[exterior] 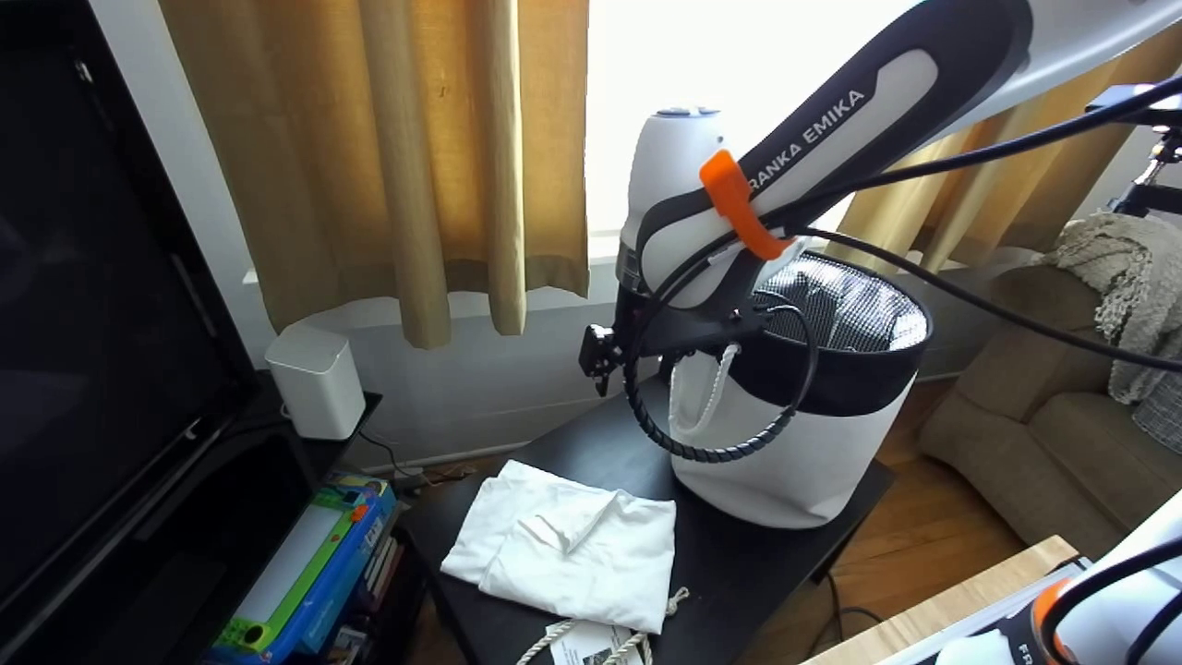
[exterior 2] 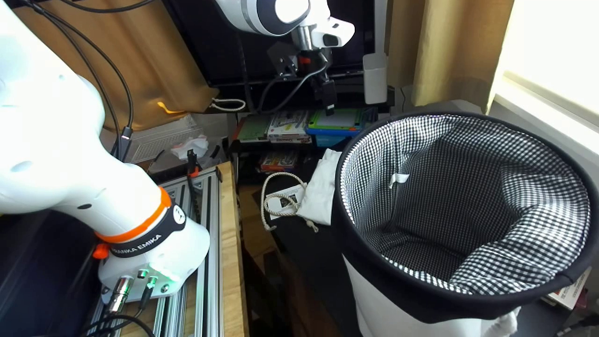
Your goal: Put the white cloth in the laundry bag
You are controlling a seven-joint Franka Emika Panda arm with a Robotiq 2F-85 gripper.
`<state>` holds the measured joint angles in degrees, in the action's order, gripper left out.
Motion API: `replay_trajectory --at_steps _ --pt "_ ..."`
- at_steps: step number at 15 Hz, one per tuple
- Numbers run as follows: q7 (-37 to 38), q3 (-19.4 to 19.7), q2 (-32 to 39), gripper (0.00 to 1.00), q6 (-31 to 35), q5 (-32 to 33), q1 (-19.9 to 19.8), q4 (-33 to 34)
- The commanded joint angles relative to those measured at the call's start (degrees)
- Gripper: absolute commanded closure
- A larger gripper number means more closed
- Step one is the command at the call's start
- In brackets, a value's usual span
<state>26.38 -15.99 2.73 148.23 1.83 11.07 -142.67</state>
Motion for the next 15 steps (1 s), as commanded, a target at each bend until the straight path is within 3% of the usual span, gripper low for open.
replay_trajectory --at_steps 1,2,6,15 --pt "8.8 4.0 7.5 0.0 -4.7 6.1 0.6 4.4" --pt "11.2 5.4 11.0 0.0 -5.1 8.3 0.9 6.1" --pt "9.6 8.0 24.1 0.0 -7.9 5.1 3.1 14.0" --pt "-0.1 6.9 46.8 0.0 -6.8 -4.7 6.0 31.5"
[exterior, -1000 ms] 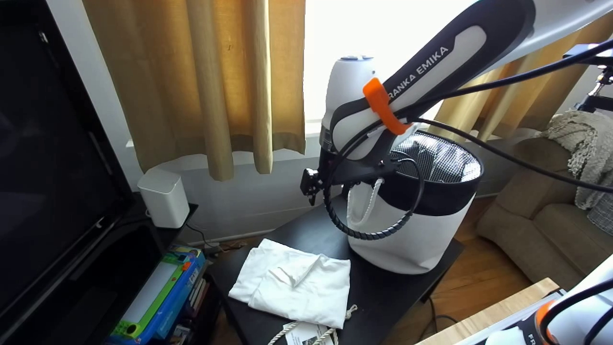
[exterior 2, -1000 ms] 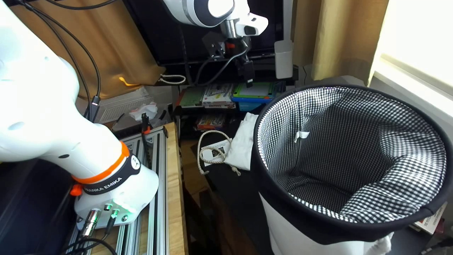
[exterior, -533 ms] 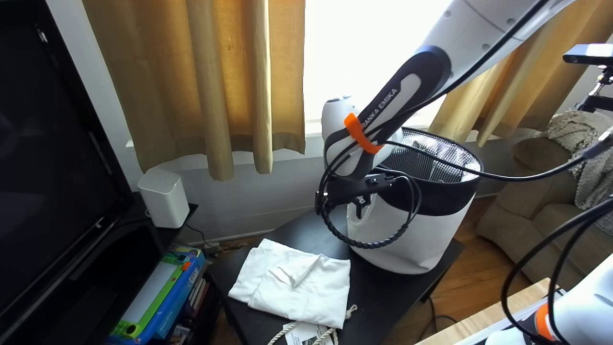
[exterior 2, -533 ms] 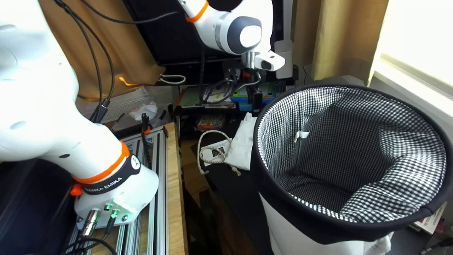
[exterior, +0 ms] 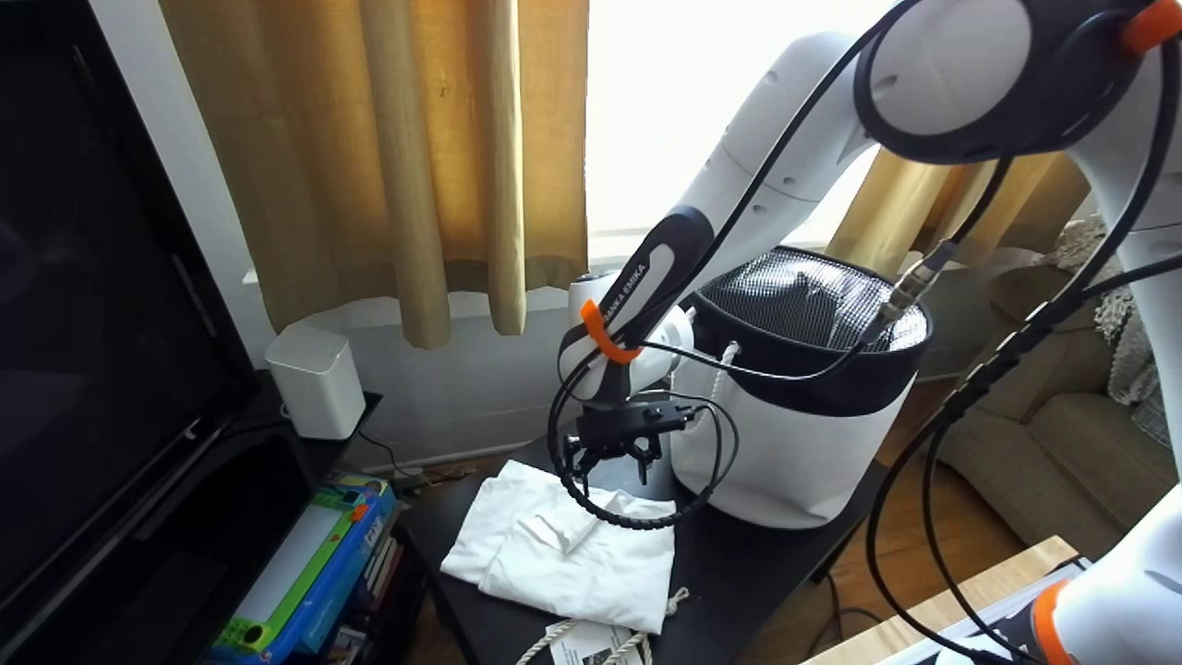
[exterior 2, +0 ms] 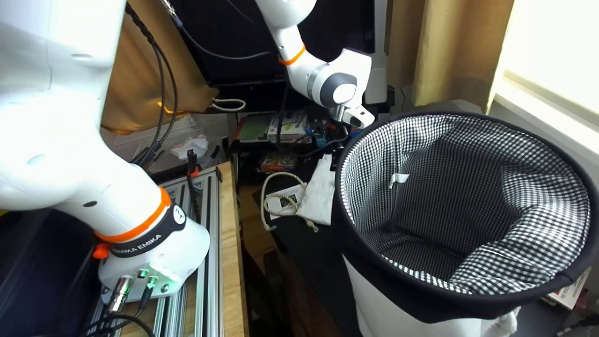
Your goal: Put the white cloth in the laundry bag
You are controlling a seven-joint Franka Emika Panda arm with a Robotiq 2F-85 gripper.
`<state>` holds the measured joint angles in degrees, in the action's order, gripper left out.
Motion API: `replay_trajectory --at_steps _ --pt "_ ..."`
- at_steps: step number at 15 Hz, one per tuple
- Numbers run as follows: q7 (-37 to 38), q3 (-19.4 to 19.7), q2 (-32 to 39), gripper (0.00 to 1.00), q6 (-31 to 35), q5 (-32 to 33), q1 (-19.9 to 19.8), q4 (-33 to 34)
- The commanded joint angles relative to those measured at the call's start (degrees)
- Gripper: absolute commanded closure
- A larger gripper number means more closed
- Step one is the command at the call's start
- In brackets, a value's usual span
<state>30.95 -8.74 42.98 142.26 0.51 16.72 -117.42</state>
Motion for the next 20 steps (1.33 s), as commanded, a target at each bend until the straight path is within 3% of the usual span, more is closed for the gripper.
replay_trajectory --at_steps 1,8,20 --pt "-2.6 1.5 2.0 0.0 -0.1 -2.8 1.9 2.0" --pt "-4.5 1.2 6.3 0.0 -0.2 -3.7 1.7 6.3" --pt "-7.3 -1.3 24.8 0.0 4.7 -11.7 0.2 20.7"
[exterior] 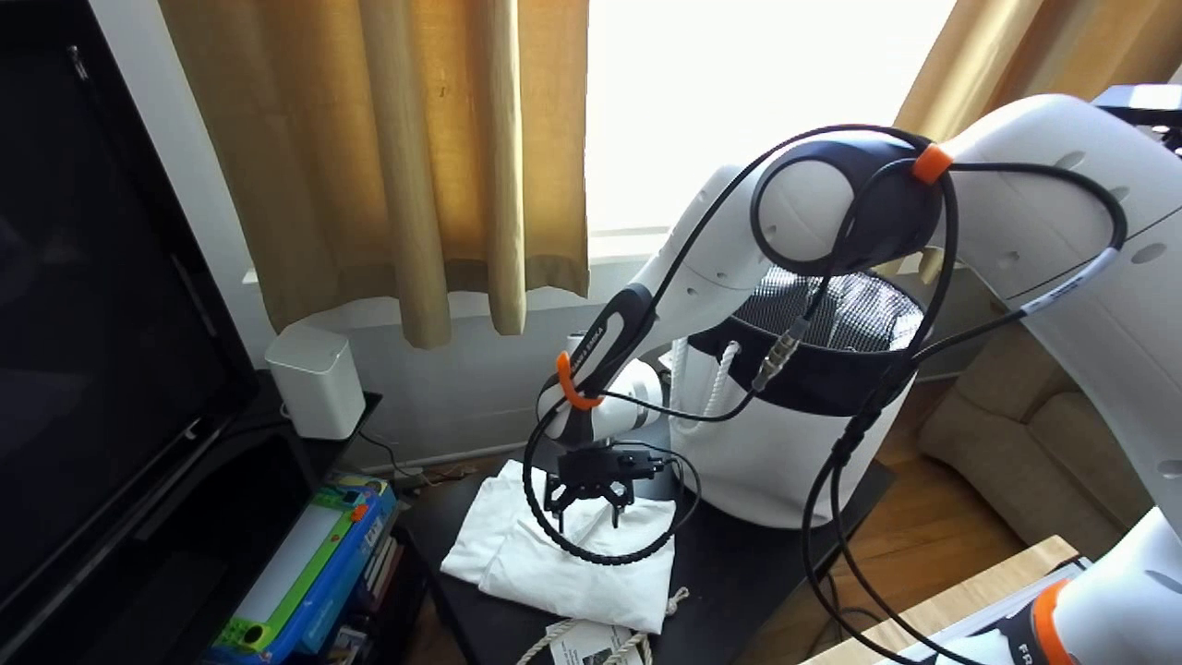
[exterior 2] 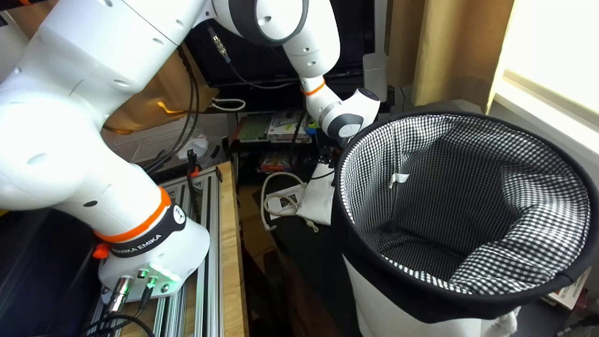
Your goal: Put the white cloth in the laundry bag
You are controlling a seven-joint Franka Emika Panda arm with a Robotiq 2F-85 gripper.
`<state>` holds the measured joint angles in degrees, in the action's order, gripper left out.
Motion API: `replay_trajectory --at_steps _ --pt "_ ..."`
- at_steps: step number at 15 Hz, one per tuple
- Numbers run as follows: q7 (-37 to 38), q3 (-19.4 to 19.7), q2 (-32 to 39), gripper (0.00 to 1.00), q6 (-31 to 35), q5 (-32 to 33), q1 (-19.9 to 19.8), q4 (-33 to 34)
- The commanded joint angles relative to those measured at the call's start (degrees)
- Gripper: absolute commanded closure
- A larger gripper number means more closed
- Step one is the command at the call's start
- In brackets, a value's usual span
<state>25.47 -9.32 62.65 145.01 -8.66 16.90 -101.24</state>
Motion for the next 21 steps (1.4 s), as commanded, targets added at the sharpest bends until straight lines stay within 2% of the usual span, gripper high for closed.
replay_trajectory --at_steps 1,8,12,13,14,21 --pt "-1.8 -0.7 6.6 0.0 2.3 -2.8 -0.1 5.8" --pt "-1.8 -0.6 14.5 0.0 9.3 -3.0 0.7 13.3" --pt "-1.0 0.6 17.0 0.0 9.3 -2.3 2.4 16.7" --pt "-0.8 0.8 17.6 0.25 8.9 -2.2 2.7 17.5" --pt "-0.8 0.9 18.1 0.27 8.4 -2.1 2.9 18.2" --pt "-1.8 1.0 16.9 0.79 7.1 -1.8 3.3 18.3"
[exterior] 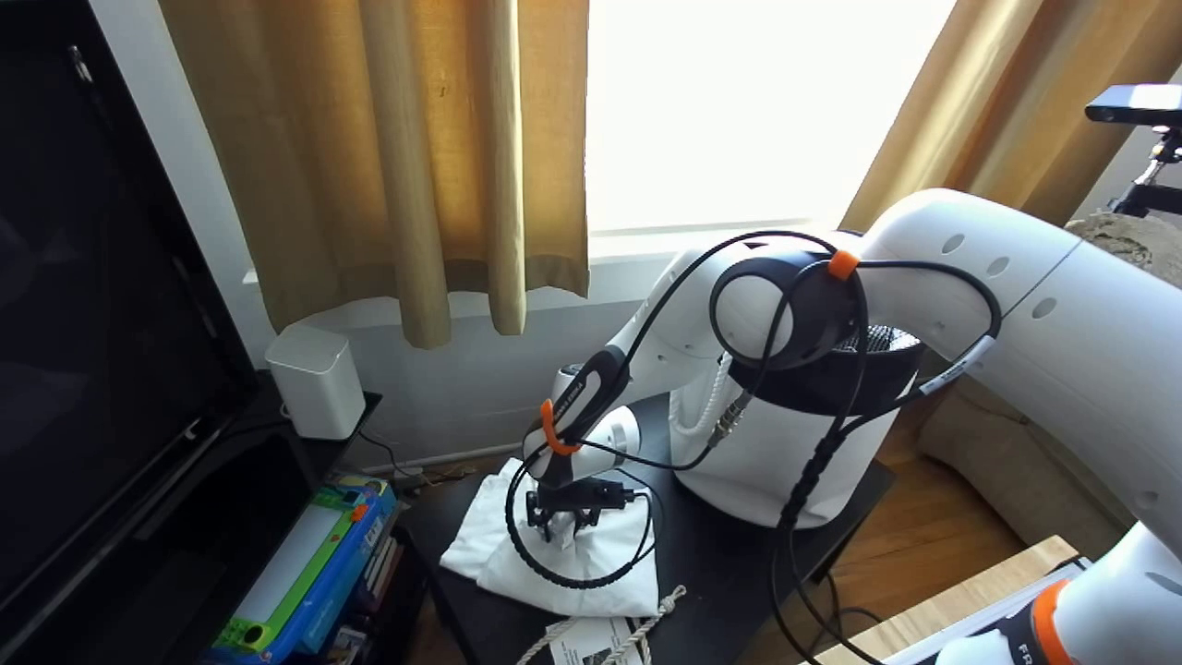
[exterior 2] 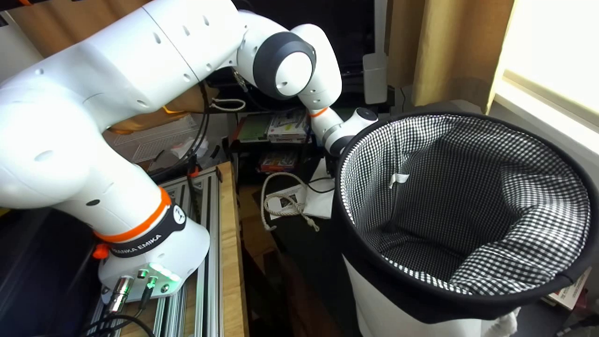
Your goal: Put the white cloth in the laundry bag
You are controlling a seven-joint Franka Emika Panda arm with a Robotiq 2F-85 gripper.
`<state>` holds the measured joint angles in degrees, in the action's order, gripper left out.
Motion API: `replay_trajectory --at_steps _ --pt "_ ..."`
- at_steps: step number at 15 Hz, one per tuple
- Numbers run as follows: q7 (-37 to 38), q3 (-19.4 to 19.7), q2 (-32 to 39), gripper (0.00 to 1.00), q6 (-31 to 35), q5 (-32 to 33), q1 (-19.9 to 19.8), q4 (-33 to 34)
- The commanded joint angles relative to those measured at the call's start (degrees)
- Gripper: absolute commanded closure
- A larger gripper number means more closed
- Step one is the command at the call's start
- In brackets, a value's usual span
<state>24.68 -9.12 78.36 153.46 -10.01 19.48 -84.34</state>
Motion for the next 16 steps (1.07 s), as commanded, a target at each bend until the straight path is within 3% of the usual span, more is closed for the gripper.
replay_trajectory --at_steps 1,3,9,16 --pt "-0.7 0.9 0.3 0.88 -1.6 -0.6 0.6 0.8" --pt "-0.7 0.9 -2.1 1.0 -2.0 -0.8 0.0 -1.3" --pt "-0.7 1.7 -13.8 0.96 -5.3 -0.8 -1.5 -10.4" --pt "2.1 4.2 -34.1 0.96 -13.5 0.0 -0.8 -21.4"
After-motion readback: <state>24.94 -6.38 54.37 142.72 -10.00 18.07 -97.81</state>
